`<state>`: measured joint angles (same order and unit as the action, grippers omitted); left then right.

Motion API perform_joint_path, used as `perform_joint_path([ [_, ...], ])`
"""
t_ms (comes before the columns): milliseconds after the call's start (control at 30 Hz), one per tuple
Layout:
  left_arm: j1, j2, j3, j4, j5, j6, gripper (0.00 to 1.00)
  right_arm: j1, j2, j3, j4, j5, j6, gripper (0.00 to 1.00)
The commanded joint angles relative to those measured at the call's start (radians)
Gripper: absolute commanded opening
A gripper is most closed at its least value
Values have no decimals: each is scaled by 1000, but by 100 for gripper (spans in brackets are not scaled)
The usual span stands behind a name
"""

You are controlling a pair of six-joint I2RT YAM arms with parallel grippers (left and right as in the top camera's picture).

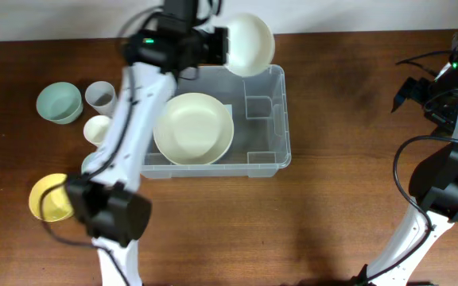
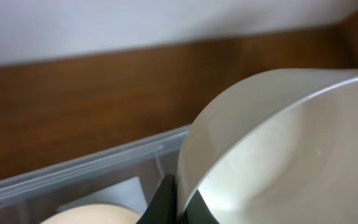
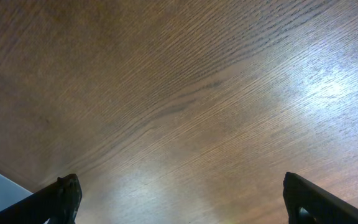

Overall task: Pack container
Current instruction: 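Carry the white bowl right and lower it into the container's right side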

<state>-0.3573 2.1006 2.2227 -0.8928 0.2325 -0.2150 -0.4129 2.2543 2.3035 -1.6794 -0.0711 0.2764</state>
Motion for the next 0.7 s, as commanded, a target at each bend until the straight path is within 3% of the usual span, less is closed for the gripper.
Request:
perform_joint_path([
  [0, -42, 80, -6, -2, 9, -4, 1, -6, -40, -3, 0, 4, -6, 99],
  [333, -73, 225, -6, -32, 3, 7, 1, -6, -40, -3, 0, 4, -6, 99],
  [667, -43, 252, -6, -78, -64, 7, 1, -6, -40, -3, 0, 4, -6, 99],
])
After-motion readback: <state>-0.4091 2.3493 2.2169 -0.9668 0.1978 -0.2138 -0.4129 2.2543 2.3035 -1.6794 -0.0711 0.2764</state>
